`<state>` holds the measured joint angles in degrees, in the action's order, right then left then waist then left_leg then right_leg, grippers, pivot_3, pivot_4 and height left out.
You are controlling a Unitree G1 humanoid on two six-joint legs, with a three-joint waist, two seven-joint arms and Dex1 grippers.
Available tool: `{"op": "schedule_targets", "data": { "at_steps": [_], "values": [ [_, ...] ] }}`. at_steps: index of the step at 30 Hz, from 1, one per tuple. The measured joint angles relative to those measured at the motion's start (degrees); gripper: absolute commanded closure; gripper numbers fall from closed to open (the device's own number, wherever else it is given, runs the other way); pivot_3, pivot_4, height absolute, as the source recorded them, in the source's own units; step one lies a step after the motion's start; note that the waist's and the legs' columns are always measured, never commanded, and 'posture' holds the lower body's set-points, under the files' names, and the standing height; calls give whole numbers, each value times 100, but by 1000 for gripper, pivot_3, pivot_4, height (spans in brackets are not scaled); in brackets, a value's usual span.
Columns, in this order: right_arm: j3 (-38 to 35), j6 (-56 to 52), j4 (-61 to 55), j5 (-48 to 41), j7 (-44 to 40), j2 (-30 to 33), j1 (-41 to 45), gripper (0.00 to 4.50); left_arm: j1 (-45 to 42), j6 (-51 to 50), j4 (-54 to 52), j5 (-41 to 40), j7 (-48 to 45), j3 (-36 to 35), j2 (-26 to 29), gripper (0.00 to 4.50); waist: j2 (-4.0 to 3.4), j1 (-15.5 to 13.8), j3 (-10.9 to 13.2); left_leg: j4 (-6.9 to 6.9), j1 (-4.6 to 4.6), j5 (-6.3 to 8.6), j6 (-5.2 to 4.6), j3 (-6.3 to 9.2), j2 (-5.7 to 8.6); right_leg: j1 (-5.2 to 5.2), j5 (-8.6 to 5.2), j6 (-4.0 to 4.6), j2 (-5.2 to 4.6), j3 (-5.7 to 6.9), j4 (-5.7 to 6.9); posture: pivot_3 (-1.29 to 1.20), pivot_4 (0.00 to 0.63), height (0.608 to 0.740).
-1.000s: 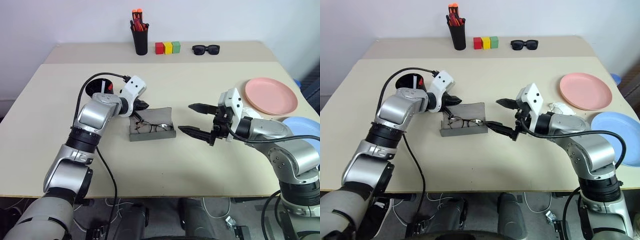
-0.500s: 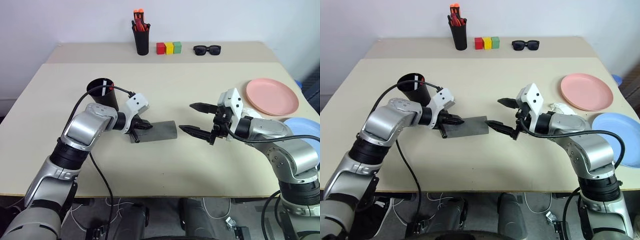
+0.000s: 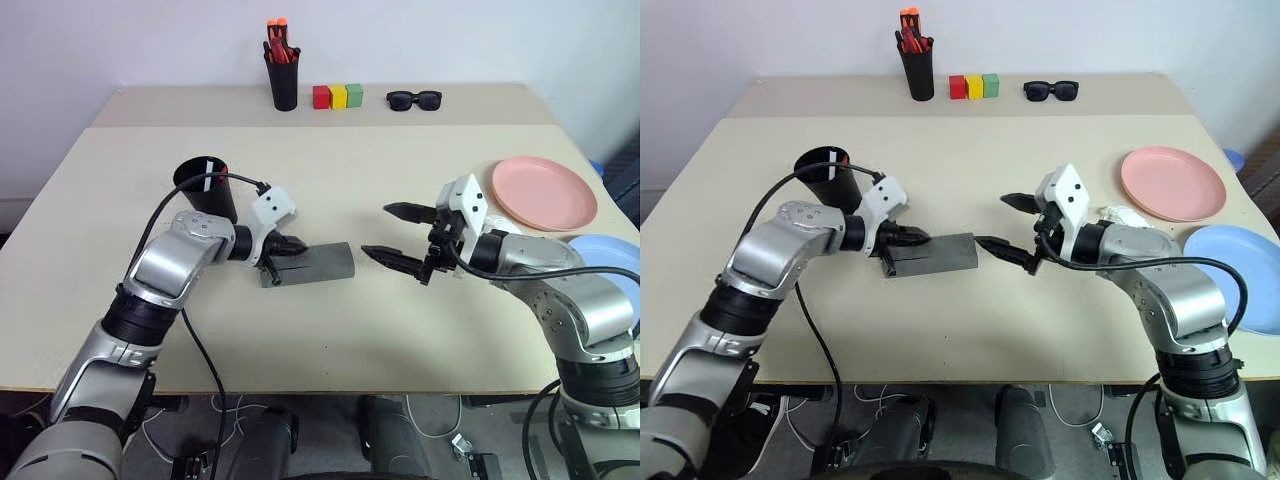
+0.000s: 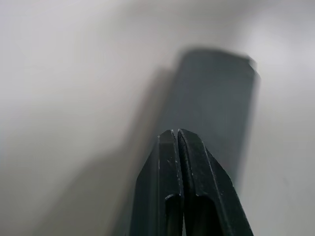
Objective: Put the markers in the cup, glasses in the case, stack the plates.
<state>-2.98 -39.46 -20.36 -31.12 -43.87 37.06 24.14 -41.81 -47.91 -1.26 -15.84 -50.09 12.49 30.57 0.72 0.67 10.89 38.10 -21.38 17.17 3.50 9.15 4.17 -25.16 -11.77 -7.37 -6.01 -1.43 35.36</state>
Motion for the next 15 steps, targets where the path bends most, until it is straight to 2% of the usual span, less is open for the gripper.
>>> {"op": "schedule_targets", "data": {
  "at_steps": [7,15],
  "values": [
    [-295,146,471,182,275,29,125,0,-321,619,368,-393,-120,-688,-258,29,0,4,0,0,0,-3,5,-2,0,-1,0,0,-1,-1,-1,0,150,740],
    [-648,127,770,473,414,579,28,0,-405,952,591,-1020,-772,-1031,-291,29,0,8,0,0,-1,0,0,-3,0,-1,0,0,-1,-1,-1,0,150,740]
  ]
}}
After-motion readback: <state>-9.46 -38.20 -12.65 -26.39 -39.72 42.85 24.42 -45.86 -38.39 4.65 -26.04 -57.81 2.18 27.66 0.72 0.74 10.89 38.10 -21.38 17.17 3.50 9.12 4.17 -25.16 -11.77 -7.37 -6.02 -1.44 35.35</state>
